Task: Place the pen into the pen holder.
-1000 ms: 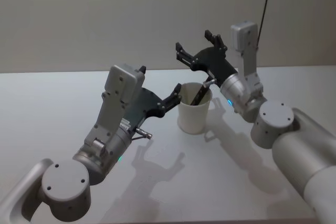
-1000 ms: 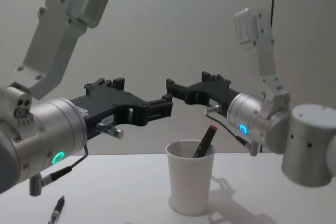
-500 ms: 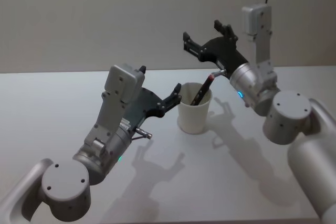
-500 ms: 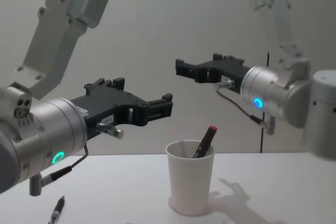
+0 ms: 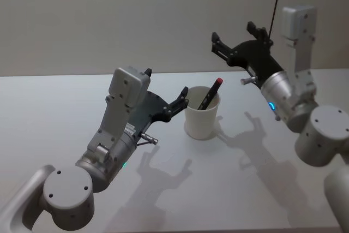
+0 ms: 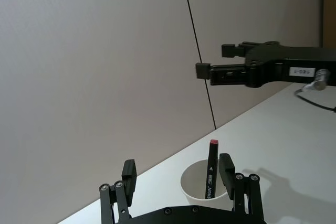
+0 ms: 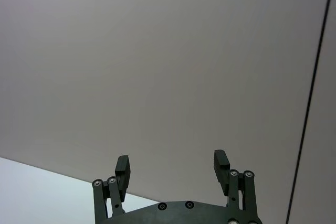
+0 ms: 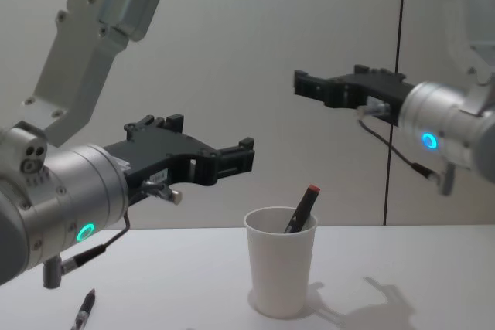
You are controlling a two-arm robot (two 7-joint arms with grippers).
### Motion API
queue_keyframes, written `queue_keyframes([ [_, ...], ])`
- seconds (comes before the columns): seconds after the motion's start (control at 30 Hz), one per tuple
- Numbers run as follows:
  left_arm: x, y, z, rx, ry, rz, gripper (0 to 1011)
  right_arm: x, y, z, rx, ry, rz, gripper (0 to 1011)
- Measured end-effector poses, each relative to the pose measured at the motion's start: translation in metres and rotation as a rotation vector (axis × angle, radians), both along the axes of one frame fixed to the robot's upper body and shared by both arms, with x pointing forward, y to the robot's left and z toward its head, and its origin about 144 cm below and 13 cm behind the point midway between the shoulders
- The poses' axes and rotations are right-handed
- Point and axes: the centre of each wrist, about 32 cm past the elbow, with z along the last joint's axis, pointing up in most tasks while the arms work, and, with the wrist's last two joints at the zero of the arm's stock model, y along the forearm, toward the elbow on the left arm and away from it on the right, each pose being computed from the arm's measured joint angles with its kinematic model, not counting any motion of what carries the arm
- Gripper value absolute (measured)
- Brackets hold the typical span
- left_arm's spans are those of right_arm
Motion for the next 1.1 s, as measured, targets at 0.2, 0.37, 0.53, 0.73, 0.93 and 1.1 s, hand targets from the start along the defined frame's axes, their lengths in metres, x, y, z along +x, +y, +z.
queue_keyframes([
  [0.2, 0.0, 0.0, 0.0, 0.0, 0.0, 0.0, 1003, -0.016, -0.01, -0.003, 0.014, 0.002, -0.033, 1001],
  [0.37, 0.0, 0.0, 0.0, 0.0, 0.0, 0.0, 1003, -0.026, -0.018, -0.006, 0.028, 0.011, -0.065, 1001],
  [0.53, 0.0, 0.0, 0.0, 0.0, 0.0, 0.0, 1003, -0.036, -0.026, -0.011, 0.047, 0.032, -0.107, 1001],
  [0.73, 0.0, 0.0, 0.0, 0.0, 0.0, 0.0, 1003, -0.045, -0.034, -0.017, 0.061, 0.057, -0.147, 1001],
  [0.93, 0.0, 0.0, 0.0, 0.0, 0.0, 0.0, 1003, -0.053, -0.041, -0.022, 0.066, 0.08, -0.183, 1002],
  [1.1, 0.0, 0.0, 0.0, 0.0, 0.0, 0.0, 1003, -0.057, -0.045, -0.025, 0.068, 0.092, -0.2, 1002],
])
